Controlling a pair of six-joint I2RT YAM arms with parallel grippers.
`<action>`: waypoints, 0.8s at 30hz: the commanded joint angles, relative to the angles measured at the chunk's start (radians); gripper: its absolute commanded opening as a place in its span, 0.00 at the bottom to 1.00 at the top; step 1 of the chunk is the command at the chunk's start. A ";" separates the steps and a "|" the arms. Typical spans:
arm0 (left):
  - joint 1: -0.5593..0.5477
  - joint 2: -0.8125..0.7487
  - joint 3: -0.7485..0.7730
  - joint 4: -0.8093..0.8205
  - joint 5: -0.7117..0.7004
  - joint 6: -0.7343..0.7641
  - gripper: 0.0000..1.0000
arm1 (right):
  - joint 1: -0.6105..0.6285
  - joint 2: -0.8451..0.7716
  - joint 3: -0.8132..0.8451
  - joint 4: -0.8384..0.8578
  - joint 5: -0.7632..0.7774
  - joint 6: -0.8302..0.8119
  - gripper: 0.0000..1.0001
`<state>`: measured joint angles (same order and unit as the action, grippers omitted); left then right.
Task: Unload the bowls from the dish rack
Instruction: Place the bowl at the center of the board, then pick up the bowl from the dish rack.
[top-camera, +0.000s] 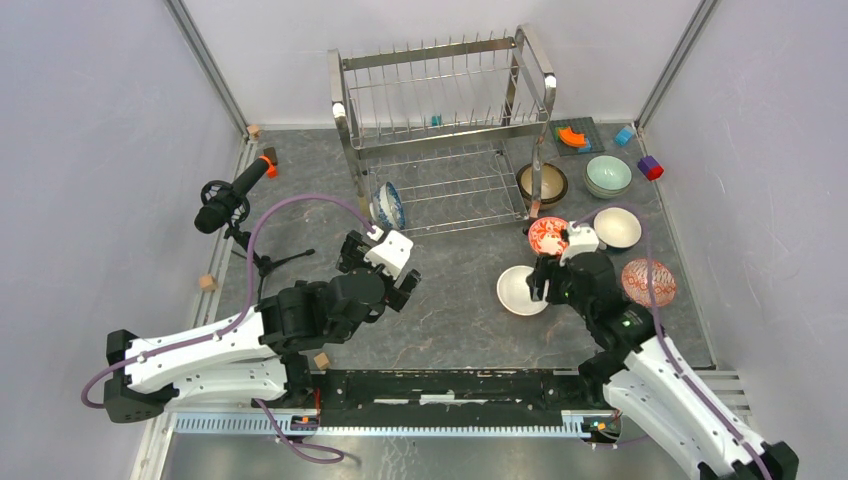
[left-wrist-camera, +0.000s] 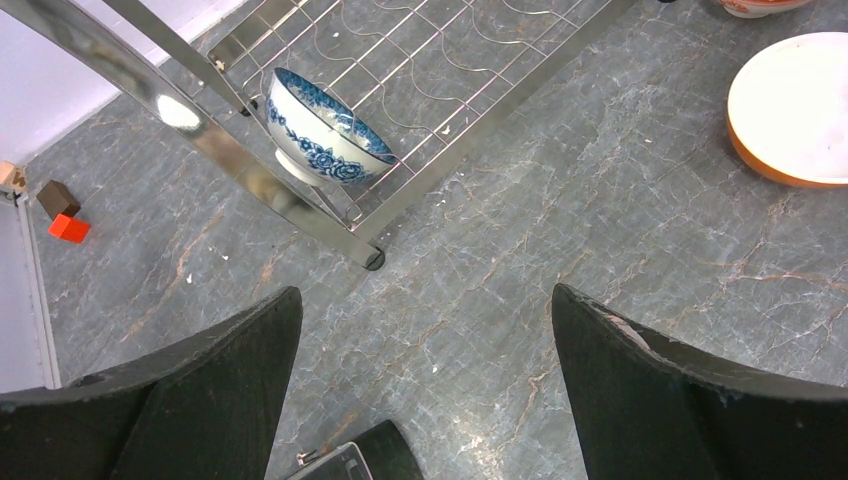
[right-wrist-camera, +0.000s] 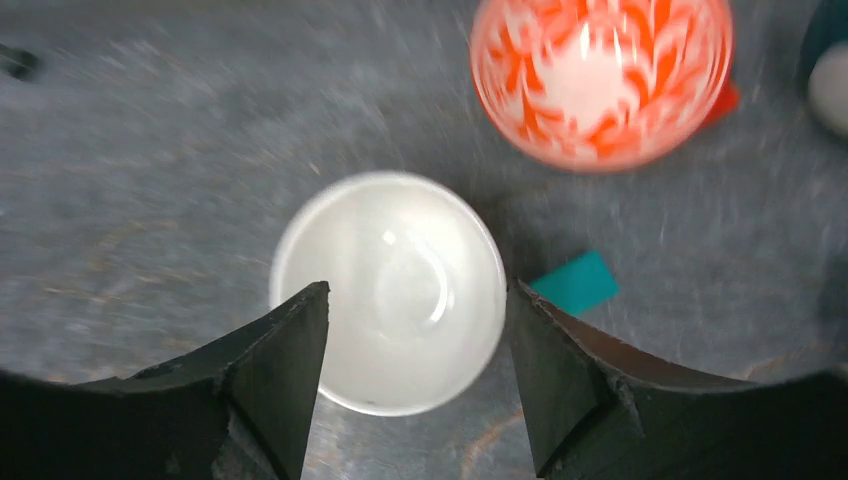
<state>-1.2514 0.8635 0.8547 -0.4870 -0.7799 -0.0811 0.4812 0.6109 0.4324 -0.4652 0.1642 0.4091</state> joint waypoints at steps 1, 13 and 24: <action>0.003 0.003 0.010 0.021 -0.031 0.018 1.00 | -0.005 -0.087 0.171 0.050 -0.081 -0.103 0.69; 0.002 -0.168 -0.065 0.144 -0.226 0.066 1.00 | 0.057 -0.020 -0.045 0.830 -0.595 0.115 0.60; 0.002 -0.294 -0.195 0.374 -0.264 0.307 1.00 | 0.335 0.430 -0.009 1.271 -0.235 0.019 0.65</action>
<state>-1.2514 0.5686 0.6773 -0.2314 -1.0035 0.1020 0.8036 0.9188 0.3786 0.5655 -0.1978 0.4500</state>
